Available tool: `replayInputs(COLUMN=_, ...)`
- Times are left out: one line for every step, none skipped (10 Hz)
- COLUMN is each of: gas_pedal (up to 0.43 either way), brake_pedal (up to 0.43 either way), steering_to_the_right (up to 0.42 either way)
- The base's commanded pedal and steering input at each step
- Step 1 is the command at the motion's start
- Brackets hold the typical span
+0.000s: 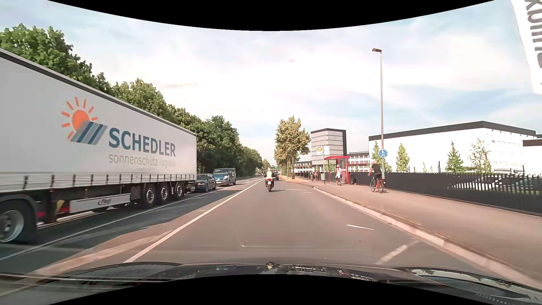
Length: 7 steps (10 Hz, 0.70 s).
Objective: Follow the waypoints while adhering to traffic rules and regulations
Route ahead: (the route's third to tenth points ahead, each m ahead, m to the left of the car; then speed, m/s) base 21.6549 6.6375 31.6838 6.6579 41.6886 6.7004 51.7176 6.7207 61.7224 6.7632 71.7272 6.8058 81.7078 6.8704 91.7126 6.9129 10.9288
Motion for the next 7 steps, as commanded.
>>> replayInputs(gas_pedal=0.169, brake_pedal=0.0, steering_to_the_right=-0.005)
replayInputs(gas_pedal=0.169, brake_pedal=0.0, steering_to_the_right=-0.005)
replayInputs(gas_pedal=0.169, brake_pedal=0.0, steering_to_the_right=-0.005)
replayInputs(gas_pedal=0.169, brake_pedal=0.0, steering_to_the_right=-0.006)
replayInputs(gas_pedal=0.169, brake_pedal=0.0, steering_to_the_right=-0.007)
replayInputs(gas_pedal=0.169, brake_pedal=0.0, steering_to_the_right=-0.007)
replayInputs(gas_pedal=0.169, brake_pedal=0.0, steering_to_the_right=-0.006)
